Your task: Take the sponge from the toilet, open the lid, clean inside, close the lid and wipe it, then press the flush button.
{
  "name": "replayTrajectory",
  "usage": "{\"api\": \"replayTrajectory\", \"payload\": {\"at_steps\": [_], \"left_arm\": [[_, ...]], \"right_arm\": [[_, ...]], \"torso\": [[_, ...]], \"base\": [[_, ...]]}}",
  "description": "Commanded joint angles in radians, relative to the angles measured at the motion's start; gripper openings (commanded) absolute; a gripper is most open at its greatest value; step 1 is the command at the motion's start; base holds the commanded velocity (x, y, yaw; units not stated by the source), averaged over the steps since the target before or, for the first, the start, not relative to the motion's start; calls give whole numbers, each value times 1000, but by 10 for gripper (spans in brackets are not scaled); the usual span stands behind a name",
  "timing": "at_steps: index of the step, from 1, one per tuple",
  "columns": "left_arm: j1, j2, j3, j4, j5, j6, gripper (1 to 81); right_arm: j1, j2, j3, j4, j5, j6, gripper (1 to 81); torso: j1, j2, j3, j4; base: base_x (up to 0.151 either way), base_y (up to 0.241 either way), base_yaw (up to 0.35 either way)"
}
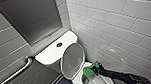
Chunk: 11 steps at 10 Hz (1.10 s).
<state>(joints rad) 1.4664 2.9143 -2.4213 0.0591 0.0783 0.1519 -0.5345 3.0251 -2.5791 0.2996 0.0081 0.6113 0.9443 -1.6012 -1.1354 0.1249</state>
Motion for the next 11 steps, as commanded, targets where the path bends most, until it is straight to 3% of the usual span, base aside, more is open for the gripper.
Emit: {"api": "replayTrajectory", "payload": {"at_steps": [1, 5, 11], "left_arm": [[21, -7, 19, -10, 90, 0, 811], [21, 2, 19, -4, 89, 1, 811], [22, 16, 14, 1, 89, 3, 811]], "right_arm": [[50, -64, 56, 16, -28, 16, 10], [26, -260, 335, -1, 48, 11, 10], [-94, -441, 485, 19, 139, 12, 10]], "torso": [[0, 0, 0, 0], [0, 0, 0, 0], [0, 0, 0, 0]], "base": [[0, 0, 0], [0, 0, 0], [0, 0, 0]]}}
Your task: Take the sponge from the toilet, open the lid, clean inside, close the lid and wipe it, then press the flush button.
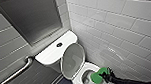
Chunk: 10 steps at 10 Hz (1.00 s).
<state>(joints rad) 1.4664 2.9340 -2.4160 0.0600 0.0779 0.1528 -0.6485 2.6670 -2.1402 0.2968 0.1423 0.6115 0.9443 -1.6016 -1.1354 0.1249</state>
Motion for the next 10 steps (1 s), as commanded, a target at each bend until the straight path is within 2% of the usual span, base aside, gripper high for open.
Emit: {"api": "replayTrajectory", "payload": {"at_steps": [1, 4, 10], "left_arm": [[21, 1, 9, 0, 89, 2, 811], [21, 4, 8, 0, 89, 4, 811], [22, 7, 6, 1, 88, 4, 811]], "right_arm": [[-9, -111, 66, 33, 23, 11, 10], [-104, -213, 167, 41, 97, 11, 10], [-293, -451, 437, 41, 298, 10, 10]], "torso": [[0, 0, 0, 0], [0, 0, 0, 0], [0, 0, 0, 0]], "base": [[0, 0, 0], [0, 0, 0], [0, 0, 0]]}}
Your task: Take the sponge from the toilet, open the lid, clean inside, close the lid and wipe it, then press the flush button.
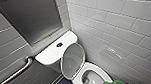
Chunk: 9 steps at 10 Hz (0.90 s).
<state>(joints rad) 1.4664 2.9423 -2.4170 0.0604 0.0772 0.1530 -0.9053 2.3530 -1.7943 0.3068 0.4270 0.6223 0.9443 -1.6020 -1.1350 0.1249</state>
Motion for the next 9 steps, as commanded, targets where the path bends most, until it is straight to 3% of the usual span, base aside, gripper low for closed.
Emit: {"api": "replayTrajectory", "payload": {"at_steps": [1, 5, 6, 9], "left_arm": [[21, -1, 7, 1, 88, 3, 811], [22, 3, -5, -1, 88, 3, 811], [21, 3, -5, -1, 88, 3, 811], [21, 8, -5, -1, 88, 3, 811]], "right_arm": [[-48, -147, 110, 31, 27, -3, 10], [50, -170, 213, 17, 4, -27, 10], [84, -183, 251, 29, -34, -61, 10], [186, -171, 254, 31, -127, -62, 10]], "torso": [[0, 0, 0, 0], [0, 0, 0, 0], [0, 0, 0, 0], [0, 0, 0, 0]], "base": [[0, 0, 0], [0, 0, 0], [0, 0, 0], [0, 0, 0]]}}
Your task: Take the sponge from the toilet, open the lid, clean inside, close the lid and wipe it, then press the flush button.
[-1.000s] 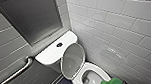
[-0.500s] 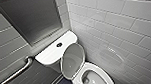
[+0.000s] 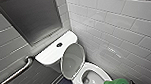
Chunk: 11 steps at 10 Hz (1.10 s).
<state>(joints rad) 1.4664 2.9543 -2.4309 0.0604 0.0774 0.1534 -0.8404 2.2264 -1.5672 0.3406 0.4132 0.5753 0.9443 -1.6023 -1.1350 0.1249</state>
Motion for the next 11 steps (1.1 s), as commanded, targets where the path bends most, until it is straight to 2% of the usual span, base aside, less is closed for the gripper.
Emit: {"api": "replayTrajectory", "payload": {"at_steps": [1, 3, 5, 9, 11], "left_arm": [[21, -4, 9, -1, 87, 3, 811], [21, -4, 9, -1, 87, 3, 811], [21, -10, 9, -4, 88, 3, 811], [19, -15, 7, -8, 87, 3, 811], [19, -18, 1, -11, 87, 3, 811]], "right_arm": [[163, -28, 17, -3, -149, -15, 10], [250, 41, -42, 5, -221, -14, 10], [335, 169, -180, 24, -324, -14, 10], [408, 411, -467, 12, -418, -14, 10], [457, 512, -583, -20, -462, -14, 10]], "torso": [[0, 0, 0, 0], [0, 0, 0, 0], [0, 0, 0, 0], [0, 0, 0, 0], [0, 0, 0, 0]], "base": [[0, 0, 0], [0, 0, 0], [0, 0, 0], [0, 0, 0], [0, 0, 0]]}}
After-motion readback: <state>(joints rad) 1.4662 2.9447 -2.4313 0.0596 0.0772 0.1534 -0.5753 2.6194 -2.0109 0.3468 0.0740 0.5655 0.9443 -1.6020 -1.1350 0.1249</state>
